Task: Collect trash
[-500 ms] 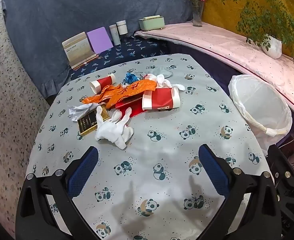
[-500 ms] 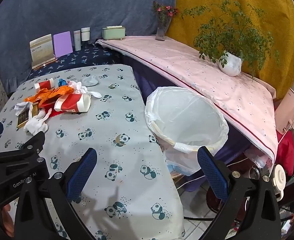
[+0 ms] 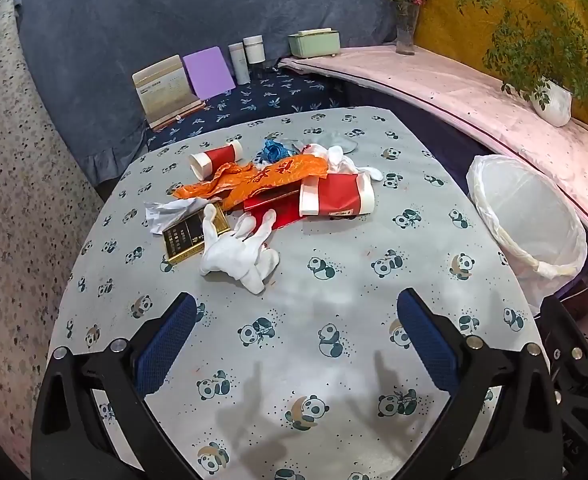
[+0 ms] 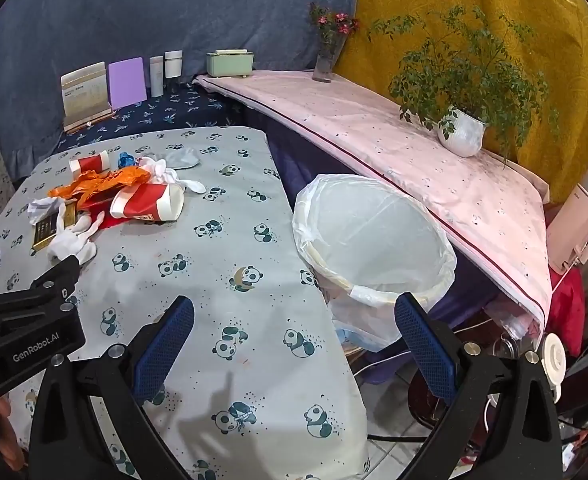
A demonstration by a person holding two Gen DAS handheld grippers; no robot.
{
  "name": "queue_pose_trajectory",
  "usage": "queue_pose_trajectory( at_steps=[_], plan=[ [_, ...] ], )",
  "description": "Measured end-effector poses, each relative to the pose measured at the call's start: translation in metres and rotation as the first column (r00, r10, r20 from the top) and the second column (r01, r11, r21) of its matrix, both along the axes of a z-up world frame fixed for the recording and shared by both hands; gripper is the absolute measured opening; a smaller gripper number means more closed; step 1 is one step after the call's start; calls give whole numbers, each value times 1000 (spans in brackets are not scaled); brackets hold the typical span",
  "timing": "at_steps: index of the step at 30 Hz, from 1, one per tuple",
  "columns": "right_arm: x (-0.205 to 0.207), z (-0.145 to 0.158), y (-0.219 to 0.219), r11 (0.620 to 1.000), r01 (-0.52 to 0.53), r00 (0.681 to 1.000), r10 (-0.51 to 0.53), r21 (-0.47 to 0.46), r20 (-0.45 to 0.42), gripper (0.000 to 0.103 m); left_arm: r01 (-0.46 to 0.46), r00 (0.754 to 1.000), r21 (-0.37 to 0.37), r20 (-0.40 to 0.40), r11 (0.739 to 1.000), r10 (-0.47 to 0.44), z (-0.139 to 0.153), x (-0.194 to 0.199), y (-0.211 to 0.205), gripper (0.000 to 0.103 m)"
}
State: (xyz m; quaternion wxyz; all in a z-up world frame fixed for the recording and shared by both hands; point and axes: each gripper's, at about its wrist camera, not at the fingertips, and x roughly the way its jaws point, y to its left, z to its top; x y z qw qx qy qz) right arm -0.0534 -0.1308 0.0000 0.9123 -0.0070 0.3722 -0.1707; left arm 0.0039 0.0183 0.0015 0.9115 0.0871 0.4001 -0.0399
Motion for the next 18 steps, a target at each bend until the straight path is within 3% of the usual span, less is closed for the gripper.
queue_pose_trajectory(
  at_steps=[18],
  plan=[
    [-3,4,-6,1000,1,999,-2,30,32,96,20,999,-30,-28,999,-21,-1,-2,-1,96]
  ],
)
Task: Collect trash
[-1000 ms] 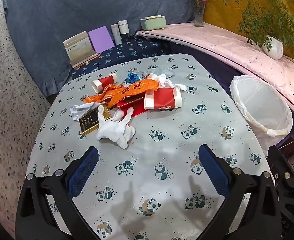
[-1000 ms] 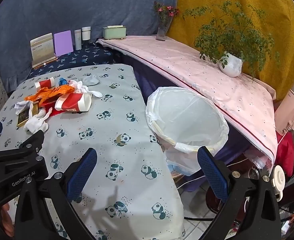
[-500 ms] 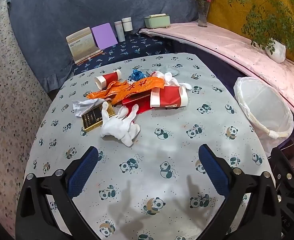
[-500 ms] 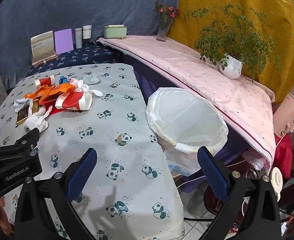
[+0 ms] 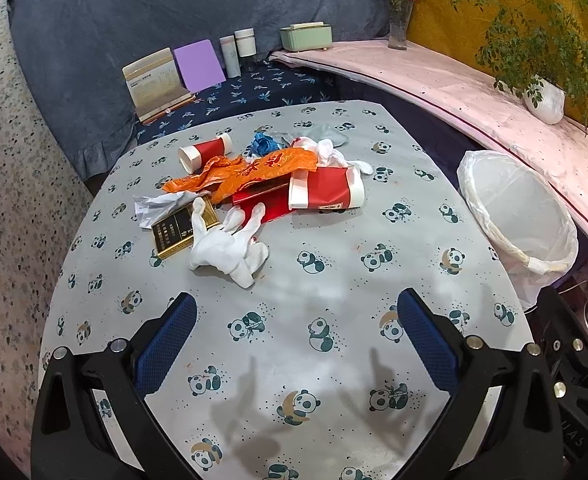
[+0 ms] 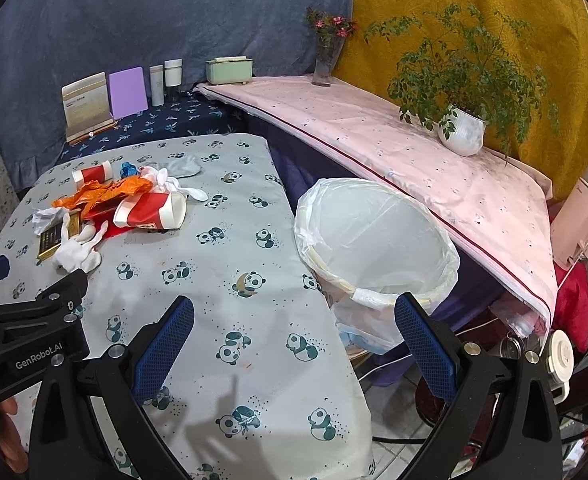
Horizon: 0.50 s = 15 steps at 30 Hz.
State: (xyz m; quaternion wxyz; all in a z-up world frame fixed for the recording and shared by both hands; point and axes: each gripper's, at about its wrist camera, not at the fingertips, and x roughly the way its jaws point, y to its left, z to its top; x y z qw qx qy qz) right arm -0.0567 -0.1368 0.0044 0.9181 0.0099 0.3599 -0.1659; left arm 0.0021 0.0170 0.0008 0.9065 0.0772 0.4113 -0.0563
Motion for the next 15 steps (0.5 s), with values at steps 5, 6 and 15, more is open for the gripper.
queue_pose_trajectory(
  at_steps=[5,6,15],
  plan=[
    [-2,1,-3,1000,6,1000,-7,5,15,96,-4,1000,8,4,1000,4,1,0,-1,96],
    [-2,2,-4,1000,8,1000,-9,7,17,96,-3,1000,7,4,1000,3,1,1,-1,96],
    [-4,3,-10,1000,27,999,-28,7,42,96,-1,1000,16,10,1000,0,1,1,-3,96]
  ],
)
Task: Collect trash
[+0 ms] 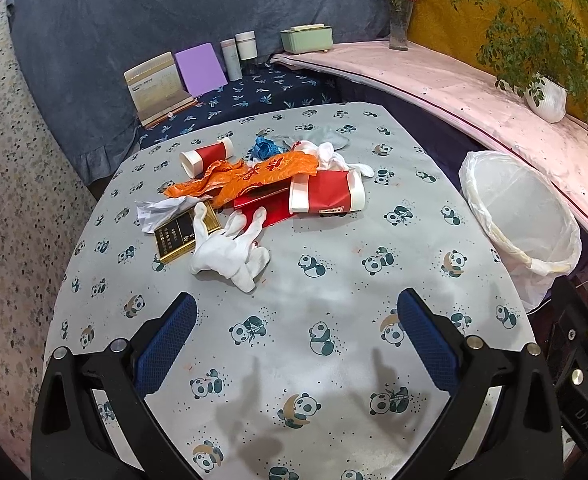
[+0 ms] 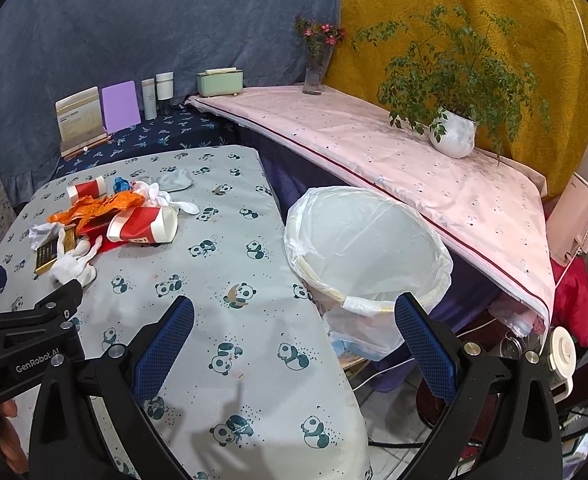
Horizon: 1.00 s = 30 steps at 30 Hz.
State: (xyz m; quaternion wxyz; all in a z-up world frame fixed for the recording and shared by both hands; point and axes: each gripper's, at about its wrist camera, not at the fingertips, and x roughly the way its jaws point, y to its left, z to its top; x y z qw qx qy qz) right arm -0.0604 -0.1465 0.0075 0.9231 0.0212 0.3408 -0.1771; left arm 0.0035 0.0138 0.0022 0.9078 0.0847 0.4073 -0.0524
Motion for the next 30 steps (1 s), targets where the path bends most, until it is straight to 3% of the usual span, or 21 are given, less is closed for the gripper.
queue_pose_trajectory(
  at_steps=[30],
  plan=[
    [-4,-3,-8,1000,21,999,-21,14,28,96,4,1000,18,17,1000,-4,-2,-1,-3,96]
  ],
)
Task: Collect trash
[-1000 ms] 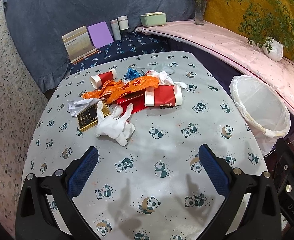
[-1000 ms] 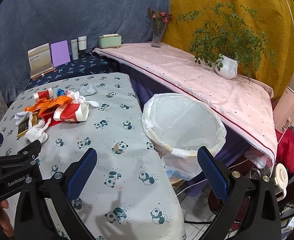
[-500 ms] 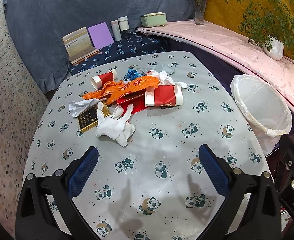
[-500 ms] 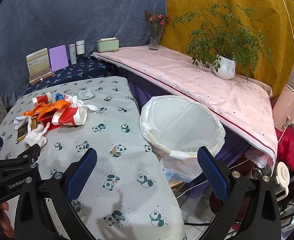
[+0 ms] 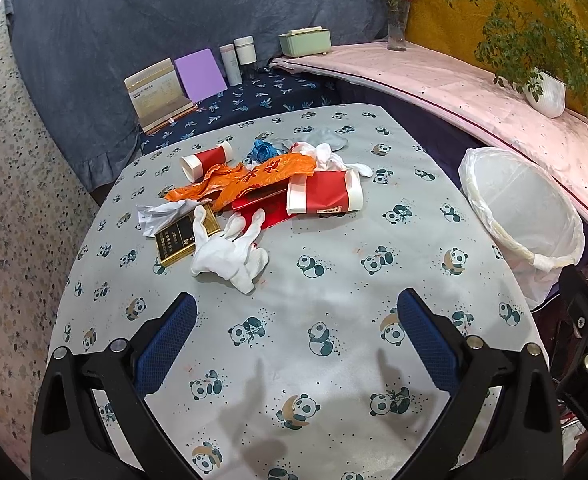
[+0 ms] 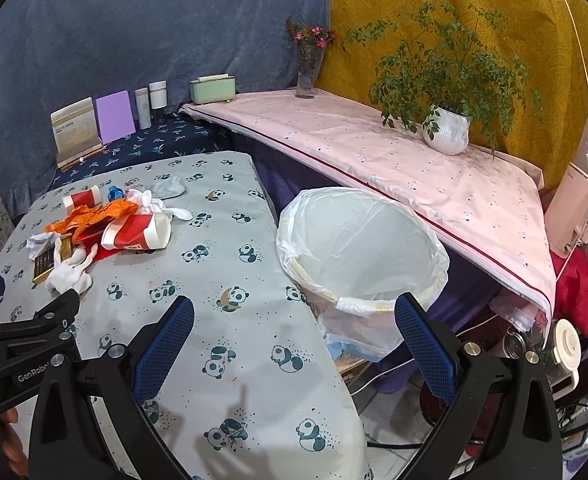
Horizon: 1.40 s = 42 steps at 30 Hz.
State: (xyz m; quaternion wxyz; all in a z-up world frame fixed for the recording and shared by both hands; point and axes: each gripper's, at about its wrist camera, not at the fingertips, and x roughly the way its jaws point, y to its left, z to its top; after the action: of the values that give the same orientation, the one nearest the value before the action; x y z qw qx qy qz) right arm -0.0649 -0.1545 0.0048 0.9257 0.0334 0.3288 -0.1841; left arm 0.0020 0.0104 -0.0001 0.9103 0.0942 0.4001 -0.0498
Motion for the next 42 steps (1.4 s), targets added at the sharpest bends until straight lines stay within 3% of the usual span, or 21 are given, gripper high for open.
queue_pose_trajectory(
  at_steps=[42],
  plan=[
    [5,1,4,999,20,1000,-20,-33,-8,96,15,999,-20,47,1000,-14,2,-3,5,96]
  ],
)
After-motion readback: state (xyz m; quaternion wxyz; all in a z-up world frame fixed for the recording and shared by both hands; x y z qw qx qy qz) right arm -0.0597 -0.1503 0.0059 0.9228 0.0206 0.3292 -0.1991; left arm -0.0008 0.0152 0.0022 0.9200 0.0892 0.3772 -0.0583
